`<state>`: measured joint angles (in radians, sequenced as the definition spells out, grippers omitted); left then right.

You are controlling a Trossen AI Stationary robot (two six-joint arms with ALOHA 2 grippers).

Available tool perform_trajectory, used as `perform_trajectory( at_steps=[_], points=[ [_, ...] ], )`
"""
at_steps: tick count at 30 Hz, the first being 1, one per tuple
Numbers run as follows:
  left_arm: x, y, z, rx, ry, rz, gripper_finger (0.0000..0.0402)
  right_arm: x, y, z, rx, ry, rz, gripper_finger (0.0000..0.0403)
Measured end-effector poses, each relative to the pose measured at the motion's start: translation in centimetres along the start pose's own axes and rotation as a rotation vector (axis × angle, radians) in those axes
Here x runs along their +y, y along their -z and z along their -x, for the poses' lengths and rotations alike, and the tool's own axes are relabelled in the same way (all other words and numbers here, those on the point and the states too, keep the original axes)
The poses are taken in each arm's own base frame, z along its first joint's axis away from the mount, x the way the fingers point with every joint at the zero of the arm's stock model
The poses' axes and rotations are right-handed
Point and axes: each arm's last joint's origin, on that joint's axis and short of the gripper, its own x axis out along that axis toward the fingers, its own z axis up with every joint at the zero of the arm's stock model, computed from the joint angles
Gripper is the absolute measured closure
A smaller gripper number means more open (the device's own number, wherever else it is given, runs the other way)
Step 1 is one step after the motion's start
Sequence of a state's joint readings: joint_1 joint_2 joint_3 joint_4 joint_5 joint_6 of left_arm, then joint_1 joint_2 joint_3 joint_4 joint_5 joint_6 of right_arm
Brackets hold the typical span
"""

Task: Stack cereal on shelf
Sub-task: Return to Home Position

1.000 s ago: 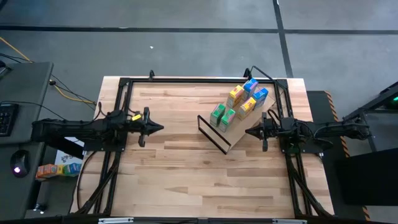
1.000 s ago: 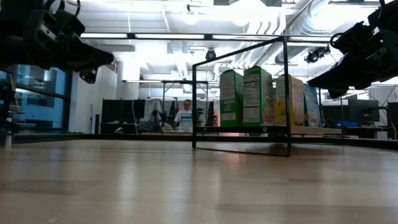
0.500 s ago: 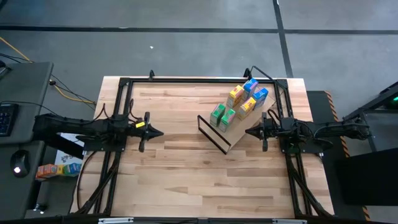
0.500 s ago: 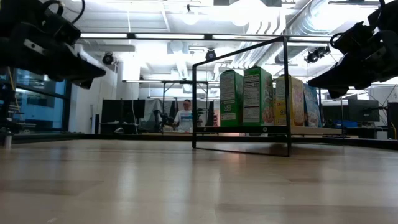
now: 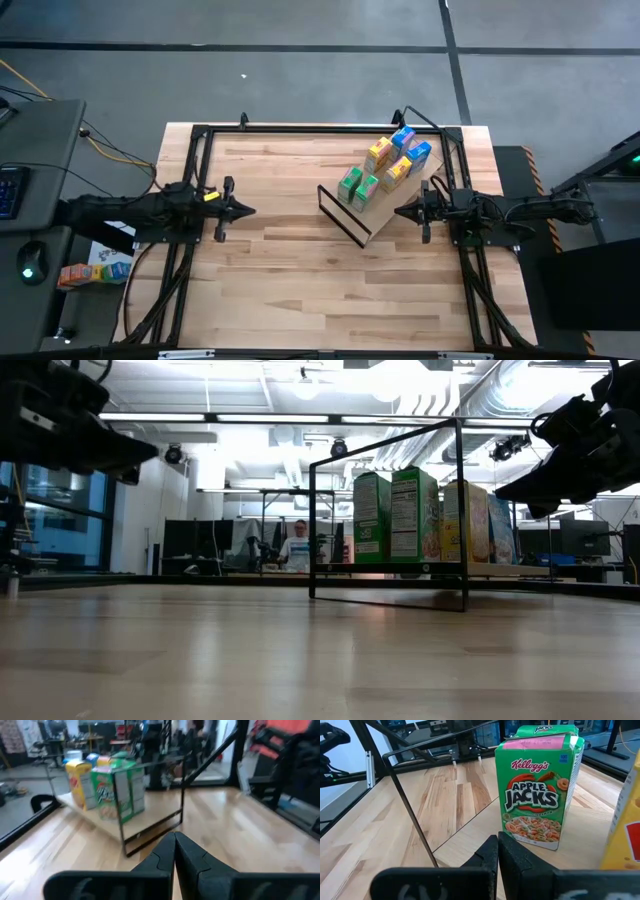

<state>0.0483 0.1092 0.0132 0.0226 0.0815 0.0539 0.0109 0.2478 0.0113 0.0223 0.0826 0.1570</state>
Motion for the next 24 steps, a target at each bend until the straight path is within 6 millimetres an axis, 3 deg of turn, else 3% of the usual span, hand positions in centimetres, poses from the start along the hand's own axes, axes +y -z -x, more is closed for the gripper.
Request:
perform_trajectory(
  at_steps=[7,14,24],
  points=[
    [-0.5,0.0,-0.1,0.006,0.093,0.057,0.0402,0.0,0.0,0.0,0.0,0.0,0.0,0.0402],
    [-0.6,0.5,-0.4,0.063,0.096,0.159,0.0401,0.0,0.0,0.0,0.0,0.0,0.0,0.0402],
    [-0.5,0.9,-0.7,0.111,0.081,0.172,0.0401,0.0,0.0,0.0,0.0,0.0,0.0,0.0402]
  ],
)
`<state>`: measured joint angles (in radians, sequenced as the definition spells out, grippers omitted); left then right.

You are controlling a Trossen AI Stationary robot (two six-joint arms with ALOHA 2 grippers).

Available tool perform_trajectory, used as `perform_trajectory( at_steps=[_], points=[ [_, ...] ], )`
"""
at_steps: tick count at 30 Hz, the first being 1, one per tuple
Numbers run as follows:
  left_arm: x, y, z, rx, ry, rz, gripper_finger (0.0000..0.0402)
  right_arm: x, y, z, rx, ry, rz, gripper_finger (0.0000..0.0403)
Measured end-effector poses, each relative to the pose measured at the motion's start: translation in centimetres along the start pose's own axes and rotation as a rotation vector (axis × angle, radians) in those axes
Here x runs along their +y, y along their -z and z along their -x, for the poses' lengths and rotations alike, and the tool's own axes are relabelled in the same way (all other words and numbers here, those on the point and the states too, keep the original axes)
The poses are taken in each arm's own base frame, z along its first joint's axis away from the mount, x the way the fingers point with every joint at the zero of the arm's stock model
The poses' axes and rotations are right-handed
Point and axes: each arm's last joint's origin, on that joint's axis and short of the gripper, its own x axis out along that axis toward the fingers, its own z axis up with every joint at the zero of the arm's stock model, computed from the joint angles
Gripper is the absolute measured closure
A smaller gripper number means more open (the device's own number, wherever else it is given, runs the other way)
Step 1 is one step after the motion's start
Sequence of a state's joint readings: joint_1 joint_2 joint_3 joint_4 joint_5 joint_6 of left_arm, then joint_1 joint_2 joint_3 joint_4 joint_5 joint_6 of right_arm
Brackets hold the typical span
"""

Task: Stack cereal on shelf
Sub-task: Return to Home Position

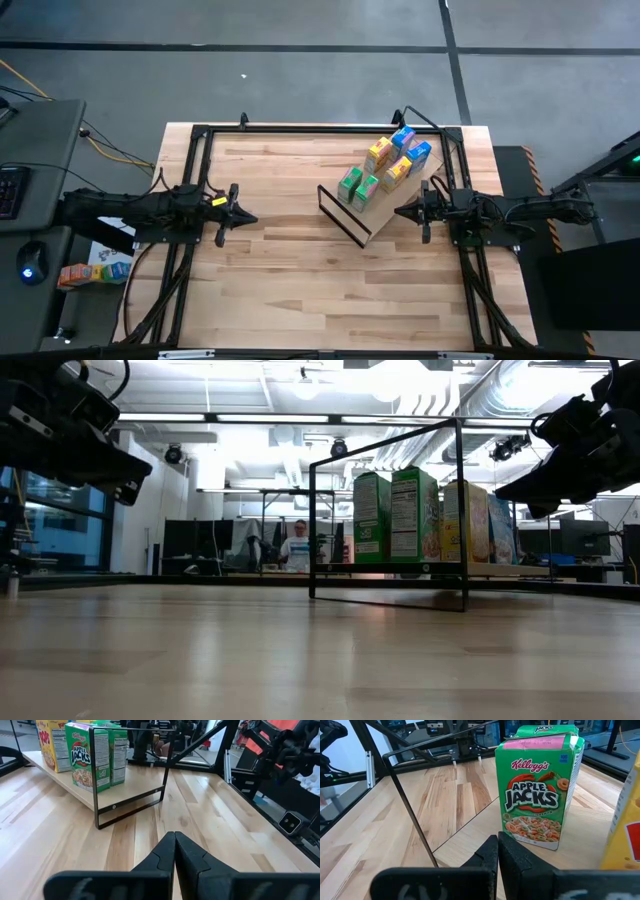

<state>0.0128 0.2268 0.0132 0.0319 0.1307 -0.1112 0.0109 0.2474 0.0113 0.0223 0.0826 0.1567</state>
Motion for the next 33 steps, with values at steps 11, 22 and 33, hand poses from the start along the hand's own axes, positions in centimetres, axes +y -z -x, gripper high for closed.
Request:
perform_trajectory(
  at_steps=[11,22,33],
  points=[
    [0.0,0.0,0.0,-0.001,0.0,0.0,0.0402,0.0,0.0,0.0,0.0,0.0,0.0,0.0402],
    [-0.1,-1.6,1.7,-0.231,-0.04,-0.023,0.0401,0.0,0.0,0.0,0.0,-0.001,0.0,0.0402],
    [-0.1,-1.8,1.7,-0.251,-0.037,-0.026,0.0402,0.0,0.0,0.0,0.001,-0.003,0.0,0.0402]
  ],
)
